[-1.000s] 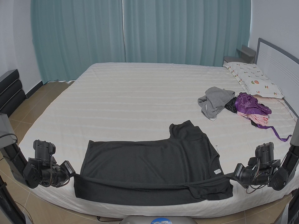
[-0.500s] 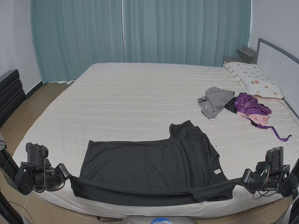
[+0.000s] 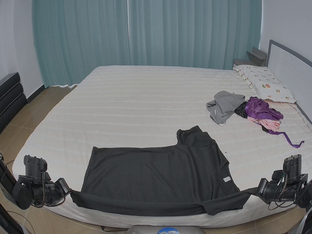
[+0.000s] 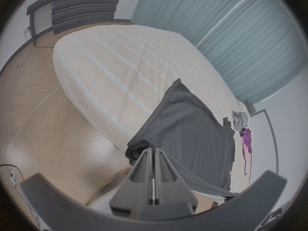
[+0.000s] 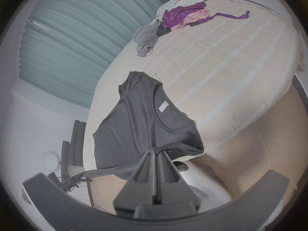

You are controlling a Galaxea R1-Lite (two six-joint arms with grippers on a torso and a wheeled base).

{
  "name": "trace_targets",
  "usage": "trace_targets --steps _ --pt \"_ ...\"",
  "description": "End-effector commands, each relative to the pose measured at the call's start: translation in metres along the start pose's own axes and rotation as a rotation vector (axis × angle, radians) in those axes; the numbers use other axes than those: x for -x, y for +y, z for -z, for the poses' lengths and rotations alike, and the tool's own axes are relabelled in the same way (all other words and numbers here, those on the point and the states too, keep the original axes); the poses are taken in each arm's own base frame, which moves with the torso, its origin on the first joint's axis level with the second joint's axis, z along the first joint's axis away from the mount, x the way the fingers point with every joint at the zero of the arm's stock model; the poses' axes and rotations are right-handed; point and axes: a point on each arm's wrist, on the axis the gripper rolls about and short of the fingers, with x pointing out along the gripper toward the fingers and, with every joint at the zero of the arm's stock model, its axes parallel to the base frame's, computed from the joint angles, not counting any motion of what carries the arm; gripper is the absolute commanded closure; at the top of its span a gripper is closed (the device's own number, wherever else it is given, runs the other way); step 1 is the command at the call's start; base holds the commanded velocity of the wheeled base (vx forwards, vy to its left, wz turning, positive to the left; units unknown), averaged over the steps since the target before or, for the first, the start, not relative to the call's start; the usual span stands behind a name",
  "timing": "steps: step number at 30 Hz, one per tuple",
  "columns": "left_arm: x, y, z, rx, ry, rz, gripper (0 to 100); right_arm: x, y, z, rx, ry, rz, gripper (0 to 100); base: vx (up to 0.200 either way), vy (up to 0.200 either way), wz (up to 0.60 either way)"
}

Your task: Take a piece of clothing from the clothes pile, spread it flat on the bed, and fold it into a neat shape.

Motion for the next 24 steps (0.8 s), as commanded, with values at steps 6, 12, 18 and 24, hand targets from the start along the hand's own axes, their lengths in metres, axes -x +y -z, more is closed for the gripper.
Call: trace_targets --steps 6,12,18,24 --pt "0.003 0.009 0.010 -0.048 0.036 -0.030 100 0.011 -0.004 0.008 0.029 0.027 0.031 100 0.000 0.000 0.00" --pt "0.005 0.014 0.018 -0.065 0.065 -0.051 100 0.017 -0.007 0.015 0.029 0.071 0.064 100 0.000 0.000 0.00" --pt "-0.004 0.015 0.018 -0.063 0.098 -0.069 100 0.012 -0.007 0.013 0.046 0.078 0.072 100 0.000 0.000 0.00" --pt "-0.023 0.007 0.004 -0.056 0.088 -0.064 100 -0.007 0.001 -0.001 0.046 0.090 0.082 100 0.000 0.000 0.00"
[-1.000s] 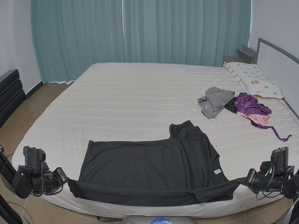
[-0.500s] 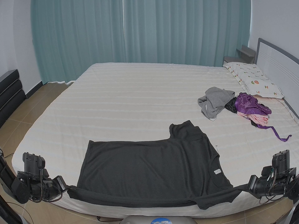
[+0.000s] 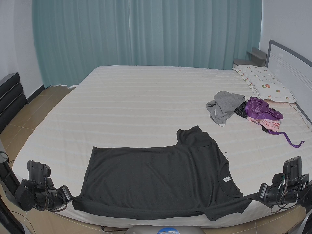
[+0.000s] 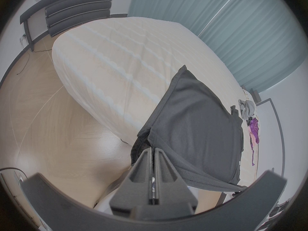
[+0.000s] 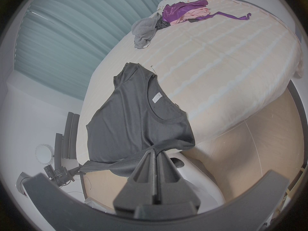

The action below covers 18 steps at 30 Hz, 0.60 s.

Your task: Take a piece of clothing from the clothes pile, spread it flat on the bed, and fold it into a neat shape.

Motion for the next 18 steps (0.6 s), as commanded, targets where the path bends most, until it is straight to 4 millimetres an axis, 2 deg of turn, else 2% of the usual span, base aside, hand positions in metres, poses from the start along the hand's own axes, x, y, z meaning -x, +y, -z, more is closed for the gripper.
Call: trace_targets --steps 1,8,18 --pt "-0.018 -0.005 -0.012 0.009 0.008 -0.011 100 -0.019 0.005 -0.013 -0.006 0.025 0.019 100 0.000 0.000 0.00" --pt "-0.040 -0.012 -0.026 0.012 0.008 -0.011 100 -0.049 0.014 -0.036 -0.013 0.020 0.027 100 0.000 0.000 0.00" --pt "-0.074 -0.020 -0.046 0.013 -0.002 -0.022 100 -0.086 0.015 -0.055 -0.032 0.034 0.058 100 0.000 0.000 0.00"
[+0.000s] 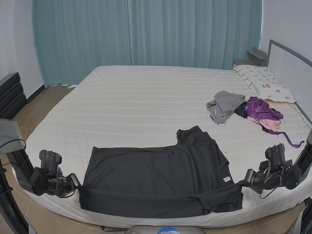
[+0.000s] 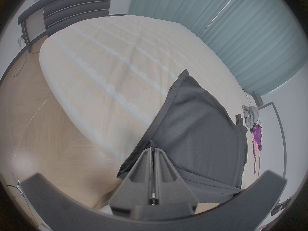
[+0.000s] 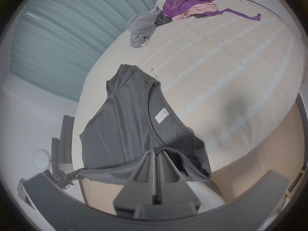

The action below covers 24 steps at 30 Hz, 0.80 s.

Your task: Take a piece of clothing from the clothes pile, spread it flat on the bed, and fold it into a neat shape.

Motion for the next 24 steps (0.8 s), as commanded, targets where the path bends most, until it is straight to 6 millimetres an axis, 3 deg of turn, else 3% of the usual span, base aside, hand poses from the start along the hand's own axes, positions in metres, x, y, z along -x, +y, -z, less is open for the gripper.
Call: trace_targets --steps 1,14,22,23,24 --pt "-0.024 0.000 -0.006 0.006 0.019 -0.028 100 -0.024 -0.003 -0.008 -0.016 0.026 0.028 100 0.000 0.000 0.00" --pt "-0.037 -0.006 -0.016 0.001 0.001 -0.015 100 -0.055 0.007 -0.031 -0.026 0.042 0.045 100 0.000 0.000 0.00" --pt "-0.038 -0.007 -0.015 -0.004 0.005 -0.015 100 -0.070 0.001 -0.027 -0.017 0.052 0.104 100 0.000 0.000 0.00" --pt "-0.038 -0.007 -0.015 -0.002 0.006 -0.016 100 -0.070 0.001 -0.026 -0.014 0.052 0.103 0 0.000 0.000 0.00" --pt "-0.038 -0.007 -0.015 -0.003 0.004 -0.016 0 -0.070 0.001 -0.026 -0.014 0.052 0.103 0 0.000 0.000 0.00"
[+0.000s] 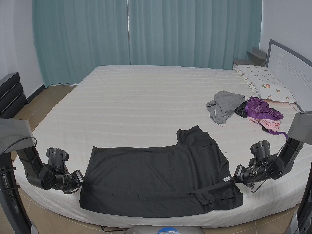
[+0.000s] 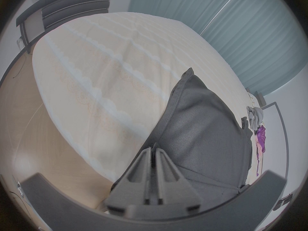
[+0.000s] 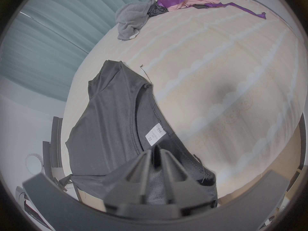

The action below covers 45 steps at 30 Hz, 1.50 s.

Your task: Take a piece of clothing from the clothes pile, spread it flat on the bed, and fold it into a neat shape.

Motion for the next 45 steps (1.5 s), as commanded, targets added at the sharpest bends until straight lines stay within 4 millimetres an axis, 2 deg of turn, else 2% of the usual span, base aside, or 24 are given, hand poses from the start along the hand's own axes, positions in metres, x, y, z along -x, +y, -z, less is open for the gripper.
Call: trace_targets --steps 1,6,10,14,17,20,29,38,45 --pt "-0.001 0.000 0.001 0.000 0.002 -0.002 0 -0.008 -0.003 0.003 0.001 0.021 0.015 0 0.000 0.000 0.00" --pt "0.000 0.000 0.000 0.003 0.001 0.000 0 -0.005 0.000 0.001 -0.004 0.011 0.004 0 0.000 0.000 0.00" --pt "0.001 0.003 -0.001 0.015 -0.003 -0.004 0 0.009 0.003 -0.005 -0.035 -0.018 -0.037 0 0.000 0.000 0.00" --pt "0.012 0.008 -0.010 0.041 -0.049 0.002 0 0.018 0.006 -0.004 -0.094 -0.007 -0.084 0 0.000 0.000 0.00" --pt "0.029 0.011 -0.020 0.069 -0.108 0.022 0 0.029 0.005 0.001 -0.131 0.002 -0.143 0 0.000 0.000 0.00" --pt "0.030 0.011 -0.019 0.069 -0.108 0.020 0 0.036 0.005 0.004 -0.142 -0.032 -0.191 0 0.000 0.000 0.00" --pt "0.029 0.010 -0.022 0.160 -0.105 0.045 0 0.035 0.000 0.010 -0.164 -0.039 -0.205 0 0.000 0.000 0.00" --pt "0.029 0.012 -0.023 0.167 -0.112 0.051 0 0.034 -0.001 0.013 -0.161 -0.030 -0.200 0 0.000 0.200 0.00" --pt "0.030 0.011 -0.021 0.167 -0.115 0.041 0 0.034 -0.001 0.013 -0.159 -0.029 -0.201 0 0.000 0.000 0.00"
